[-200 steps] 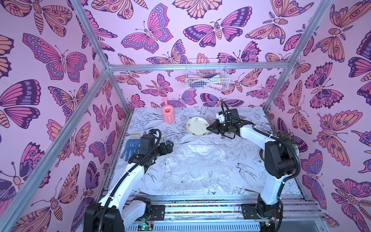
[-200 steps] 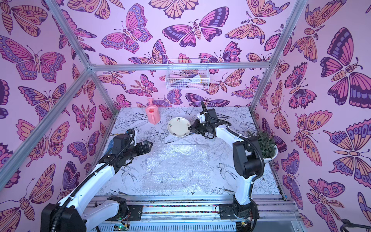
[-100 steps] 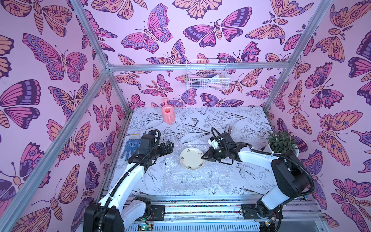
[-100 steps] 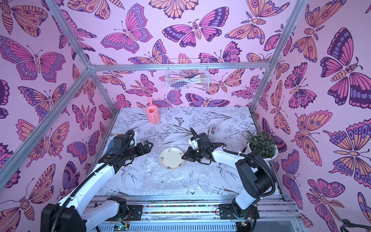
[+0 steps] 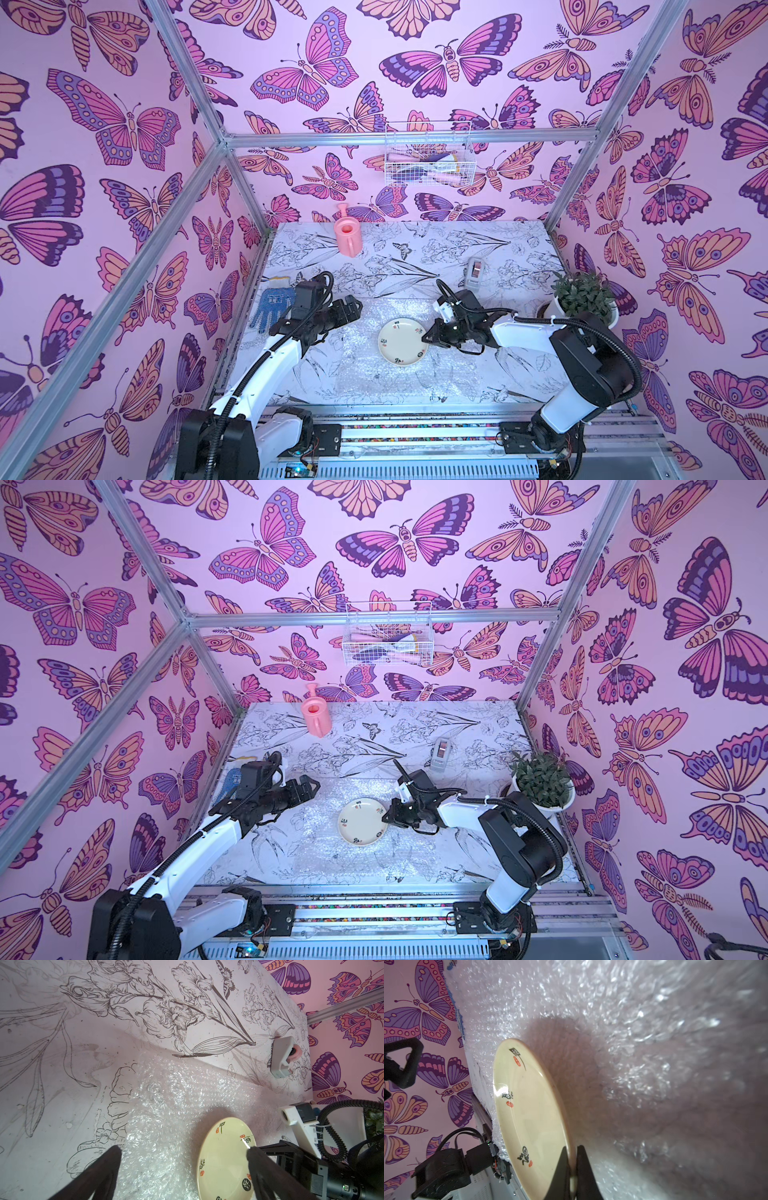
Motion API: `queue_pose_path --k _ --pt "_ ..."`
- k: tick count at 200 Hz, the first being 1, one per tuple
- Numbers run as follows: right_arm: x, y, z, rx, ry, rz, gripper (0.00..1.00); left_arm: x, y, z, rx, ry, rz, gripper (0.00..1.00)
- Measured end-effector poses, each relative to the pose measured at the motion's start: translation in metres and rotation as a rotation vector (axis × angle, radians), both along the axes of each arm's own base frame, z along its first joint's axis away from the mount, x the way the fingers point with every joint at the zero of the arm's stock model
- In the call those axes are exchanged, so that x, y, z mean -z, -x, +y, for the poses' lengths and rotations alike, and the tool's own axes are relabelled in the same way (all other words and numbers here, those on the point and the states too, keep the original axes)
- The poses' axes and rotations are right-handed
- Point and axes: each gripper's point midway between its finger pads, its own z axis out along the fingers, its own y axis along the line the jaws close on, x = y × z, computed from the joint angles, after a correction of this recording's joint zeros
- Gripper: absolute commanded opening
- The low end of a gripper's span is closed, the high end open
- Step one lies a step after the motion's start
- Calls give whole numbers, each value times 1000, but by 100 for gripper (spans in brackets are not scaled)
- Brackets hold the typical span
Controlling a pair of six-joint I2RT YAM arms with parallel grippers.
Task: Wrap dinner plates in bubble wrap
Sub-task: Place the plate on the bubble wrap.
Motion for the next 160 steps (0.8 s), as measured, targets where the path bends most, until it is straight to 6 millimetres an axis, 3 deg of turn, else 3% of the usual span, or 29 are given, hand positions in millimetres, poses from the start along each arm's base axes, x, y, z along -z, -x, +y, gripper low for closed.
queue_pose_path --k 83,124,160 --pt "8 -10 -2 -24 57 -53 0 4 3 -2 -4 15 20 96" --pt "12 -11 -7 -28 95 -68 34 4 5 -7 11 19 22 96" --pt "2 -16 -20 -11 136 -82 41 12 9 -17 47 14 51 96"
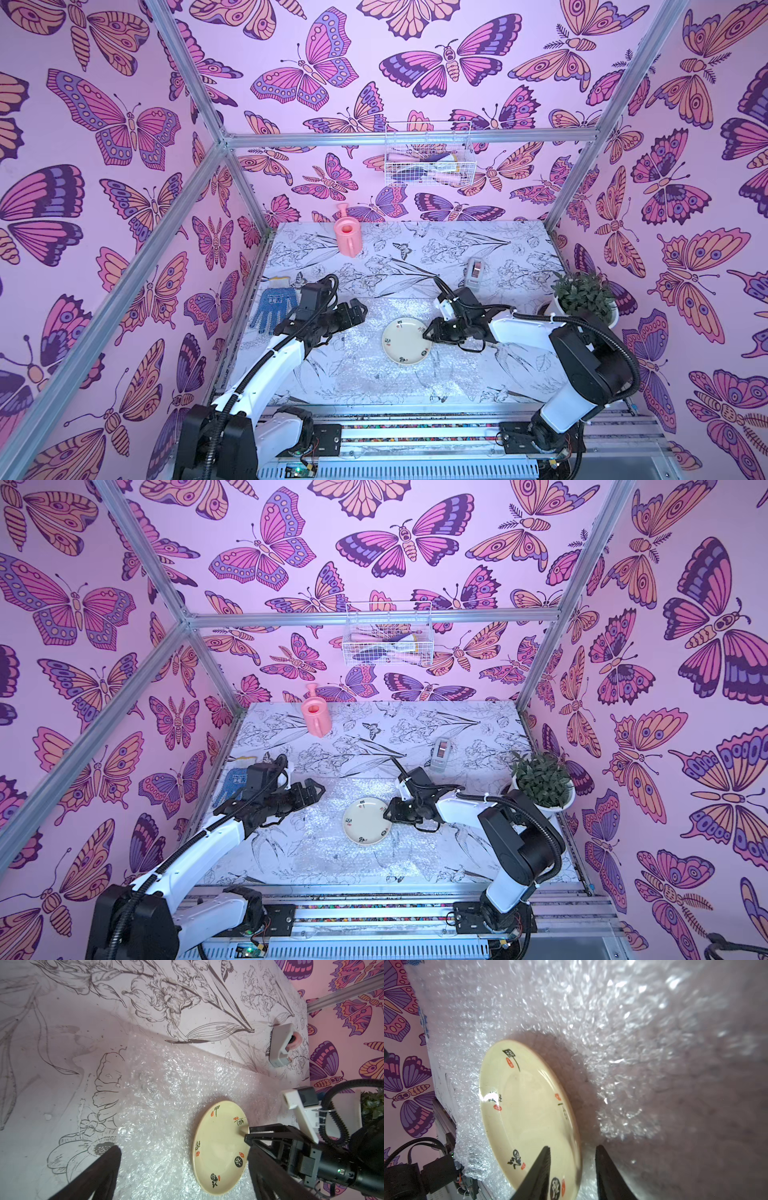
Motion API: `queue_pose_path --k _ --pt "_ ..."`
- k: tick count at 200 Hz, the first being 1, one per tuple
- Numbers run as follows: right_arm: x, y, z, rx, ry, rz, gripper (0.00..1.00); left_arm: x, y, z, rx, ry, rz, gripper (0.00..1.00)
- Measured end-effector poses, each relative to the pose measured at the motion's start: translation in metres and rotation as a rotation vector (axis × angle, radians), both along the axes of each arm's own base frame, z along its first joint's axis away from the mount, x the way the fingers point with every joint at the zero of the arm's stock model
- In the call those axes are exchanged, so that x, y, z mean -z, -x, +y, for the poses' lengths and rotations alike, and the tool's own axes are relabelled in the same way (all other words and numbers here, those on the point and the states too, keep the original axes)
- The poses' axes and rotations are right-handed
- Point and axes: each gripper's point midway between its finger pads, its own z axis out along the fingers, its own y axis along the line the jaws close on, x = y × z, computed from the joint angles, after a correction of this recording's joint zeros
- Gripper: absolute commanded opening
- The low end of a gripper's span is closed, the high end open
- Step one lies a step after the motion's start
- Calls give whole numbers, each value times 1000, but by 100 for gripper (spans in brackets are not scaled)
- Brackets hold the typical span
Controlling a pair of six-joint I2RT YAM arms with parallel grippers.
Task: Wrap dinner plates in bubble wrap
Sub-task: Place the plate on the bubble wrap.
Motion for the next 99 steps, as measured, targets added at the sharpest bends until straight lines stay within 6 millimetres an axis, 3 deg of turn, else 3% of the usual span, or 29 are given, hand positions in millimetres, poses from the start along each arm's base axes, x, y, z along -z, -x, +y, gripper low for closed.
queue_pose_path --k 41,60,99 --pt "-39 -10 -33 65 -1 -53 41 17 7 0 10 -32 65 93" --pt "-47 -7 -47 75 4 -48 41 23 10 -2 32 -45 85 88" --pt "-62 30 -66 -3 37 -18 46 27 12 -39 174 -51 124 80"
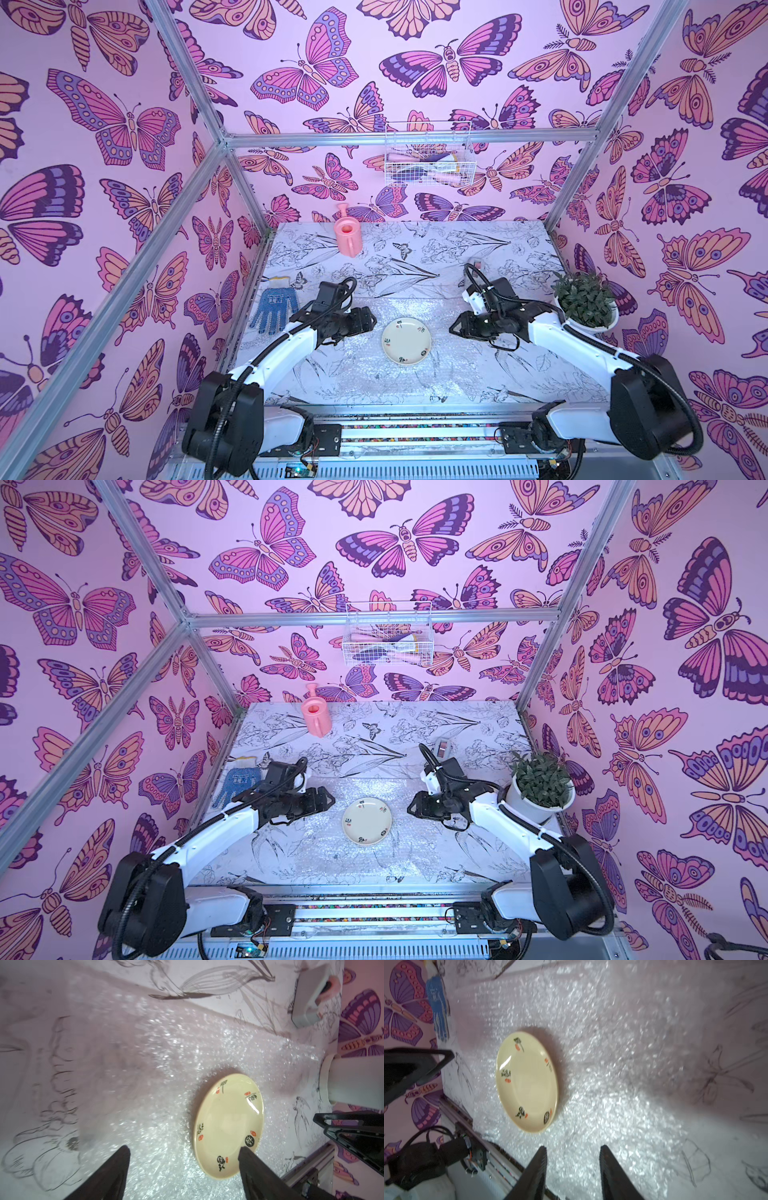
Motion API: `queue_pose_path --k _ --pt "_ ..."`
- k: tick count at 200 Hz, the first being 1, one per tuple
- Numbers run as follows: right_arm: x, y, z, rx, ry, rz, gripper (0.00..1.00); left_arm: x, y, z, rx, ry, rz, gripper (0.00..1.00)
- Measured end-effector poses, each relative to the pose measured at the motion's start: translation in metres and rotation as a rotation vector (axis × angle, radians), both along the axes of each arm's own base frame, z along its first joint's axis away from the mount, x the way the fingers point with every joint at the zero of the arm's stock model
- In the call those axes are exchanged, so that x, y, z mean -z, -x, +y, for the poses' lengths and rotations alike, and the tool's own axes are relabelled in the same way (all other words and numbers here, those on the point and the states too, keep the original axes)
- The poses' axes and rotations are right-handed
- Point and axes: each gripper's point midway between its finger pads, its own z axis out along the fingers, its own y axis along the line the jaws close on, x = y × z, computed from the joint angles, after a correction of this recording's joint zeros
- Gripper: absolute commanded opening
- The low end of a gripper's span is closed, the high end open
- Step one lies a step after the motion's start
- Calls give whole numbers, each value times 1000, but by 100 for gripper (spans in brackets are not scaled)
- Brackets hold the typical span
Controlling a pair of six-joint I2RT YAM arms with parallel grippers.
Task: Wrap dinner plates in bubble wrap
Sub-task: Place the plate on the bubble wrap, then wrap the plate in the bubble wrap.
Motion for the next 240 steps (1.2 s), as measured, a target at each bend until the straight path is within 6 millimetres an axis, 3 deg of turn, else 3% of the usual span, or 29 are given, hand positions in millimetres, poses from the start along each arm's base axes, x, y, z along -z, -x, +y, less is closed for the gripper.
queue_pose_path --k 24,49,81,126,161,197,240 --pt "-12 47 20 -186 16 -60 46 1 2 -27 81 10 21 75" --pt "-13 85 43 -407 41 -151 46 4 0 -42 117 26 51 71" --pt "-7 113 68 -702 103 -326 44 11 -2 -42 104 32 85 72" --pt "28 154 105 -1158 282 -497 42 12 -12 -28 36 65 114 72" --pt "53 149 112 -1295 455 -610 41 11 -18 -19 -2 88 123 71" --pt "60 137 116 -1313 519 -682 37 12 -20 -9 -28 105 132 72" --pt "74 138 113 -1342 545 -661 38 13 -17 -8 -30 112 138 71"
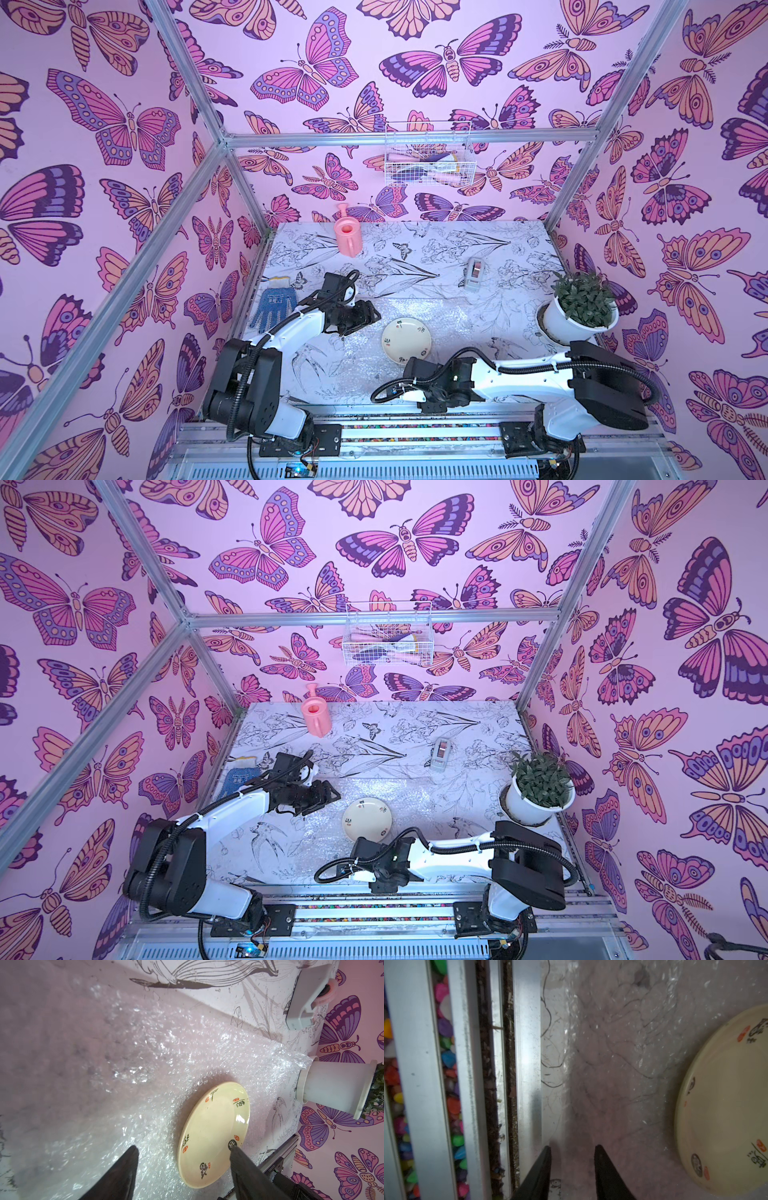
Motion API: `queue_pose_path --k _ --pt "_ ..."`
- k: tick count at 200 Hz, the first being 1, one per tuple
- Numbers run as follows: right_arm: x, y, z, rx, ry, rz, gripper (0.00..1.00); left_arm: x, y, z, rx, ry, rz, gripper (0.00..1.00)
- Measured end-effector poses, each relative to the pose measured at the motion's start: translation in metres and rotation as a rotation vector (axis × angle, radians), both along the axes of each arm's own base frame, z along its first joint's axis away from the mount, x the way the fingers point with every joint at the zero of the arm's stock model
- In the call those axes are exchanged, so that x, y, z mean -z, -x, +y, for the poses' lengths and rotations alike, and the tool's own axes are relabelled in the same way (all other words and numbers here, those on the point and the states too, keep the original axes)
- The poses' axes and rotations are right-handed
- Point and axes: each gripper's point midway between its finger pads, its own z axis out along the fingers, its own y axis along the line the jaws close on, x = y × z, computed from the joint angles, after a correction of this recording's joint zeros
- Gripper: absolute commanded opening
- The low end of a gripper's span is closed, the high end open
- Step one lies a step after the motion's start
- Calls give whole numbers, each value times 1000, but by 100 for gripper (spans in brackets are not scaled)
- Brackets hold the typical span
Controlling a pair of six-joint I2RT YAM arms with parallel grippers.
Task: Wrap dinner plates in bubble wrap
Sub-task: Wrap the plate in the bubble wrap.
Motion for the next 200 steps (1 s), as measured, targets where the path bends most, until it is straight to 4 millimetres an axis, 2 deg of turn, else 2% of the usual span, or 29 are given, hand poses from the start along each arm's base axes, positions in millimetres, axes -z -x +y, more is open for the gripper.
queue_pose_path --k 37,67,78,110,128,166,200 --pt "6 -4 -5 4 25 -27 31 0 0 1 -2 2 1 72" --pt "7 -8 -1 8 18 -49 31 0 -1 1 -4 3 1 72" --pt "7 -9 0 7 17 -50 27 -1 -1 1 -4 3 -2 72" --pt "8 -10 1 0 19 -57 6 -3 -1 2 -5 5 -8 71" --pt "8 -9 -1 -1 28 -57 0 -4 -1 1 -4 6 -10 72" --pt "-8 -8 -4 0 25 -20 0 -10 -1 3 -6 -2 -34 72" --pt "-28 -22 3 30 0 27 0 -22 1 9 1 -29 -78 72"
